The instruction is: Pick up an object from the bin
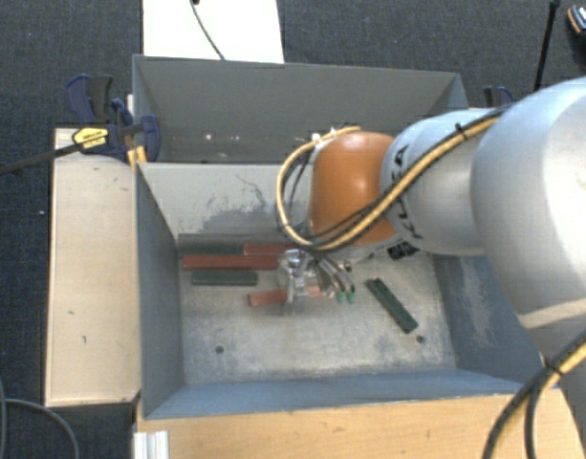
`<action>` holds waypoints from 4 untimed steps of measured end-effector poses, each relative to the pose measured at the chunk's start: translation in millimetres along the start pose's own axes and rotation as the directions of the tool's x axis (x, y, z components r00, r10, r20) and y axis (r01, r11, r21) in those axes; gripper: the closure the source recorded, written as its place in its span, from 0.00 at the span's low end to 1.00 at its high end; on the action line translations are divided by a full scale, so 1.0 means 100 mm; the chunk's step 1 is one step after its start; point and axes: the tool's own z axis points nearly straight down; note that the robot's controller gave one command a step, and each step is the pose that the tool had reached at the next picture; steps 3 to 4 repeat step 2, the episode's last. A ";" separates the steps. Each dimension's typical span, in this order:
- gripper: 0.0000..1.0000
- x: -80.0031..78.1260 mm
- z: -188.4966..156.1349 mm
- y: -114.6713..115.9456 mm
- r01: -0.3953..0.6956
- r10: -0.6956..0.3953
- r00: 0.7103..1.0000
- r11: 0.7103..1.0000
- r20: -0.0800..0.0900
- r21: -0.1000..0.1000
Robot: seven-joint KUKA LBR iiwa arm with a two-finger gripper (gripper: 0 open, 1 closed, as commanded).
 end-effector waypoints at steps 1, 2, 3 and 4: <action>1.00 0.01 -0.05 0.00 0.000 0.000 1.000 1.000 -0.004 0.000; 1.00 0.02 -0.22 0.00 0.000 0.000 1.000 1.000 -0.009 0.001; 1.00 0.02 -0.22 0.00 0.000 0.000 1.000 1.000 -0.009 0.001; 1.00 0.02 -0.22 0.00 0.000 0.000 1.000 1.000 -0.009 0.001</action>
Offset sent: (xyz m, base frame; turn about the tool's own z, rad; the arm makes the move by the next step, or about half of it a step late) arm 0.0001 0.0001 0.0630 0.0000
